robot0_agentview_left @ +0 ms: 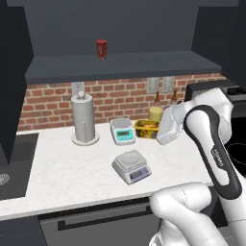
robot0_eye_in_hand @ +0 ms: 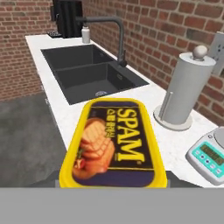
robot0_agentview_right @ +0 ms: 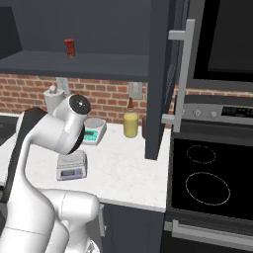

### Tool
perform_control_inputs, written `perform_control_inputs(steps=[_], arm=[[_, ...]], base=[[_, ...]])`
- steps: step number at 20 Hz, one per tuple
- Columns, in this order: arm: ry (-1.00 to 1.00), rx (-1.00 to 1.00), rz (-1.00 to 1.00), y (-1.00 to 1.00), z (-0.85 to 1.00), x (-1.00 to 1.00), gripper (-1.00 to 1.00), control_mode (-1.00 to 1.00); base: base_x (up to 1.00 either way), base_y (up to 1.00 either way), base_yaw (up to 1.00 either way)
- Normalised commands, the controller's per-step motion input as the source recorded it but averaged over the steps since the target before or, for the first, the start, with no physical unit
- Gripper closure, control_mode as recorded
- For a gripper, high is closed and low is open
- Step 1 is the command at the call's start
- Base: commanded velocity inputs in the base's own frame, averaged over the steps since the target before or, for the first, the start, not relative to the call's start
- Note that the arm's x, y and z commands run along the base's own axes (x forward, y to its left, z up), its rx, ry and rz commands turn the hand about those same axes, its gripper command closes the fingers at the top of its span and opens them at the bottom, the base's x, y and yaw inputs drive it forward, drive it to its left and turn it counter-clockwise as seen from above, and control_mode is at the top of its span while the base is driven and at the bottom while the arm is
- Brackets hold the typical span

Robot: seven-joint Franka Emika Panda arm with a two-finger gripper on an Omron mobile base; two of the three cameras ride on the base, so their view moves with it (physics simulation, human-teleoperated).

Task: Pick the canned food and place it on the digital scale for weighing, and close the cabinet.

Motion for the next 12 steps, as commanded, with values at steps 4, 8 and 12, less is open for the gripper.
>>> perform_control_inputs(steps=[4,8,12], arm=[[0.0,-0.01,0.06,0.0,-0.51,0.02,1.0,-1.0],[0.0,-0.01,0.07,0.0,-0.52,0.12,1.0,-1.0],[-0.01,0.0,0.06,0.03,-0.56,0.35,1.0,-1.0]], base=[[0.0,0.0,0.0],[0.0,0.0,0.0],[0.0,0.0,0.0]])
